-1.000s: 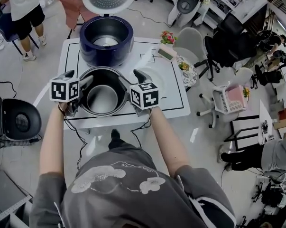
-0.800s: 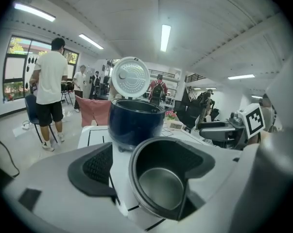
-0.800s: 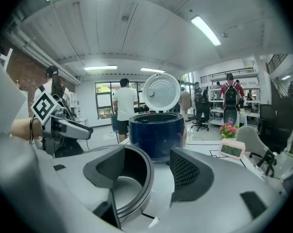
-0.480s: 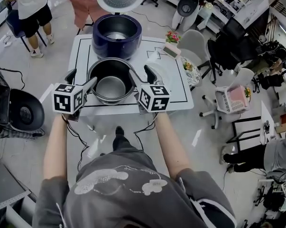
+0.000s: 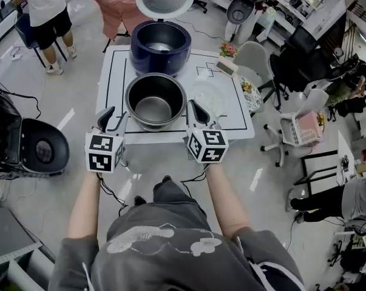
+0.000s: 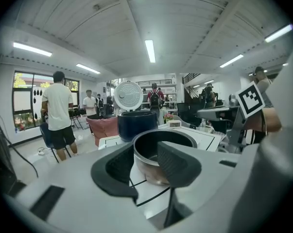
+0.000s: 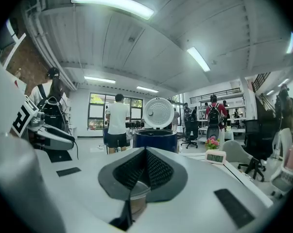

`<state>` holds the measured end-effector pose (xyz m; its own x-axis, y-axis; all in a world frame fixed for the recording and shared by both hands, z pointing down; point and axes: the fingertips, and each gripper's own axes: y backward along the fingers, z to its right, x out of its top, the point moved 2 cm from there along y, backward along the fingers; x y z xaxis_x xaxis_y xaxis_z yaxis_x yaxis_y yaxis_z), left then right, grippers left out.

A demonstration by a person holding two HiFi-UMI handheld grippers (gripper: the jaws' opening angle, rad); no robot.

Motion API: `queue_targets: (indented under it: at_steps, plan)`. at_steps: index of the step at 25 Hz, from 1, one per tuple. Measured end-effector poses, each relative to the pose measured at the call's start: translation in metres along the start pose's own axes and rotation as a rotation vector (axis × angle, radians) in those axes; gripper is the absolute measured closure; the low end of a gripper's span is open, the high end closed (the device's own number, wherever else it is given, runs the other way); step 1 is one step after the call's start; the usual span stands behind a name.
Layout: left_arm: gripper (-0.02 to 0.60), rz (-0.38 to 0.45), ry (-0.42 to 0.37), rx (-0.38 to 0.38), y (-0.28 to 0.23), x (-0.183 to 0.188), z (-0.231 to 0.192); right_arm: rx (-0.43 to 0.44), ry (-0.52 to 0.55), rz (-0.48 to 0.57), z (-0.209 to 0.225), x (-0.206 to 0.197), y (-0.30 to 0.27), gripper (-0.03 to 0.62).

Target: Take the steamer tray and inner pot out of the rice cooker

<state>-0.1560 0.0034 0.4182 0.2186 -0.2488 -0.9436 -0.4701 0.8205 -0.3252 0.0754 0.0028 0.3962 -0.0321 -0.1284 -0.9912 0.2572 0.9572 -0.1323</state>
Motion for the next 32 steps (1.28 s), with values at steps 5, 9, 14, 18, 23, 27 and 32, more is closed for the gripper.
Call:
queue_targets:
  at_steps: [5,9,14,18,23,27,32]
  plan:
    - [0.574,-0.021,-0.012,0.11,0.015,-0.018,-0.007,0.022,-0.053,0.045,-0.004,0.009,0.011,0.568]
    - [0.574,-0.063,0.028,0.095,0.026,-0.035,0.009,0.068,-0.01,0.03,-0.008,0.007,0.02,0.568]
    - [0.574,-0.093,0.015,0.096,0.037,-0.044,0.039,0.122,-0.018,-0.015,-0.008,-0.011,0.046,0.568]
    - [0.574,-0.081,0.015,0.106,0.046,-0.037,0.063,0.137,-0.017,-0.04,0.0,-0.023,0.069,0.568]
    - [0.574,-0.08,-0.006,0.101,0.056,-0.039,0.09,0.144,-0.04,-0.039,0.014,-0.03,0.091,0.568]
    - [0.575,-0.091,-0.044,0.13,0.061,-0.033,0.091,0.161,-0.038,-0.034,0.015,-0.024,0.097,0.568]
    - [0.575,-0.055,-0.059,0.144,0.065,-0.019,0.093,0.175,-0.034,-0.03,0.015,-0.017,0.1,0.568]
